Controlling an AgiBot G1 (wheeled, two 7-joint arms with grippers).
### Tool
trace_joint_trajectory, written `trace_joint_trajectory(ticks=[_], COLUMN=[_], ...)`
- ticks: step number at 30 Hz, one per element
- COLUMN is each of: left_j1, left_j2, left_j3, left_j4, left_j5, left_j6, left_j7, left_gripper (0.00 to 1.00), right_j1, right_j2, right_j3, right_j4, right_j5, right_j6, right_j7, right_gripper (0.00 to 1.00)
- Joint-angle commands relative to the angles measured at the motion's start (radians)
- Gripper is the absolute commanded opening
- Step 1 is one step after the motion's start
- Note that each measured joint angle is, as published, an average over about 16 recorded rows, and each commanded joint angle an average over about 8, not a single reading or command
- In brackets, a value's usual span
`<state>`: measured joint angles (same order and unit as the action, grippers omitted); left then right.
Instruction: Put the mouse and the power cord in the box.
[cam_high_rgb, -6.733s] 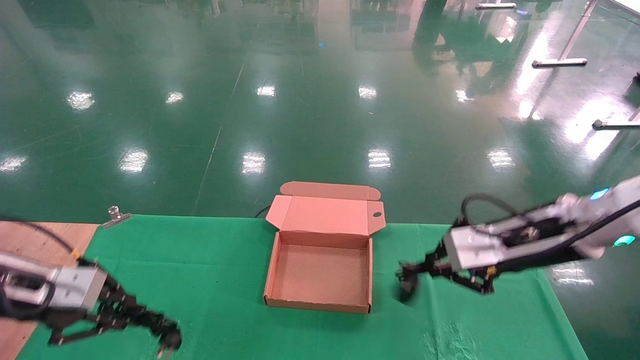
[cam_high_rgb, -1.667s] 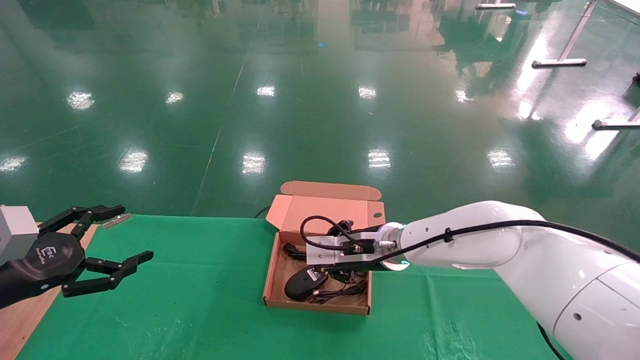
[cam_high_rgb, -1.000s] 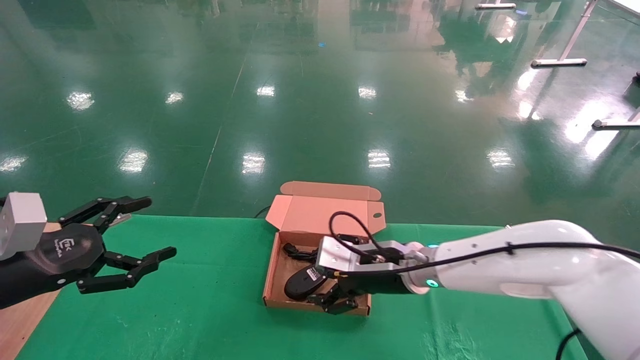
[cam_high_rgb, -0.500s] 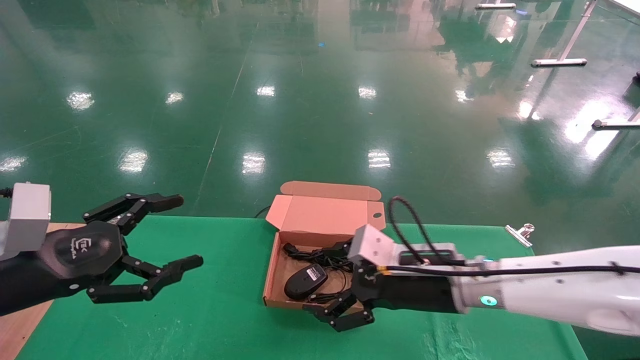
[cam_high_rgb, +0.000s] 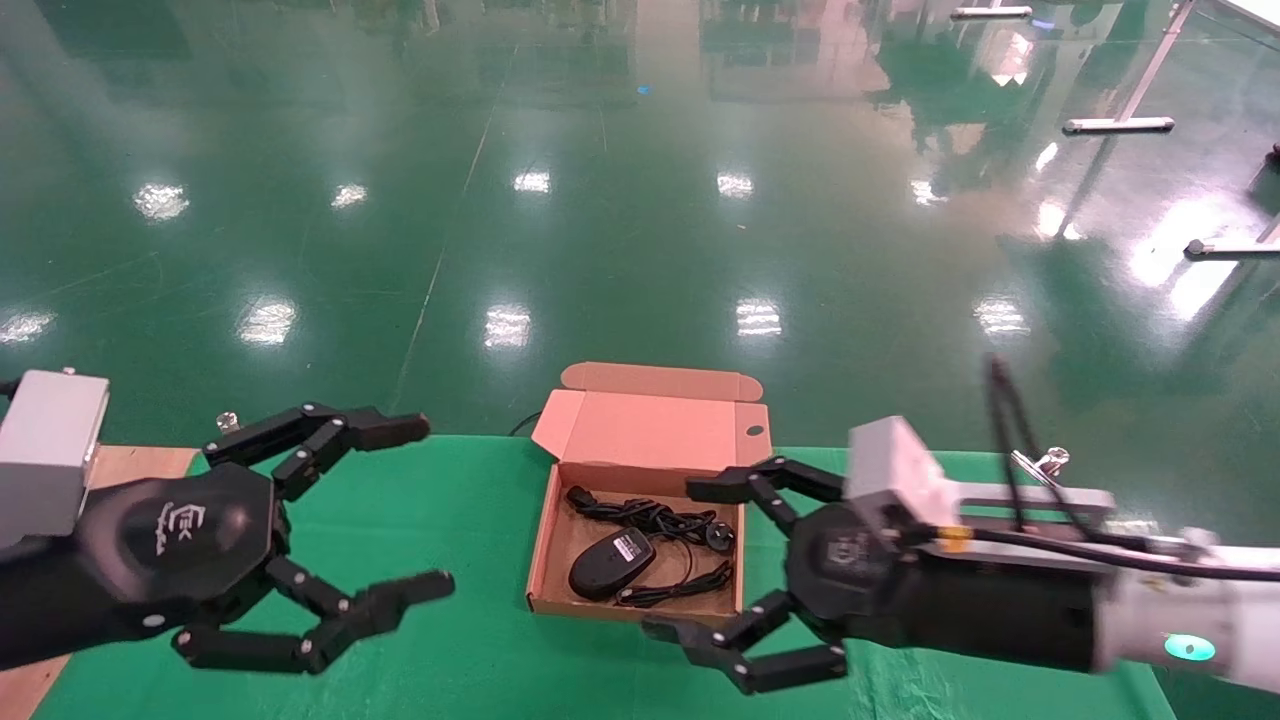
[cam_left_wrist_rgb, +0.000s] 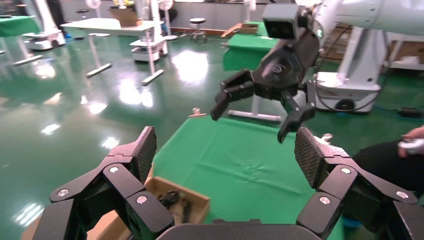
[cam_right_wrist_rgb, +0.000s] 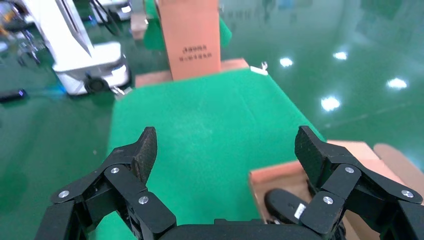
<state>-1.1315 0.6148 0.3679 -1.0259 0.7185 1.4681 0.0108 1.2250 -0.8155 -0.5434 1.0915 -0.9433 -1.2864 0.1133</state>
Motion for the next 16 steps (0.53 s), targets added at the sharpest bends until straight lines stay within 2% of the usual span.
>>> trace_joint_trajectory(ticks=[1, 12, 16], left_j1=[0.007, 0.045, 0.052], left_j2=[0.000, -0.003, -0.003], left_j3=[-0.011, -0.069, -0.081], left_j4=[-0.031, -0.202, -0.236], left_j5=[0.001, 0.009, 0.011], left_j6=[0.003, 0.022, 0.025], left_j7=[-0.024, -0.155, -0.182], left_gripper=[1.00, 1.00, 1.00], right_j1=[-0.019, -0.120, -0.140], right_j2=[0.025, 0.163, 0.191], right_j3=[0.033, 0.210, 0.246], right_j4=[0.024, 0.154, 0.180], right_j5=[0.026, 0.170, 0.198], right_j6=[-0.026, -0.167, -0.195], right_j7=[0.009, 0.059, 0.069], right_gripper=[1.00, 1.00, 1.00])
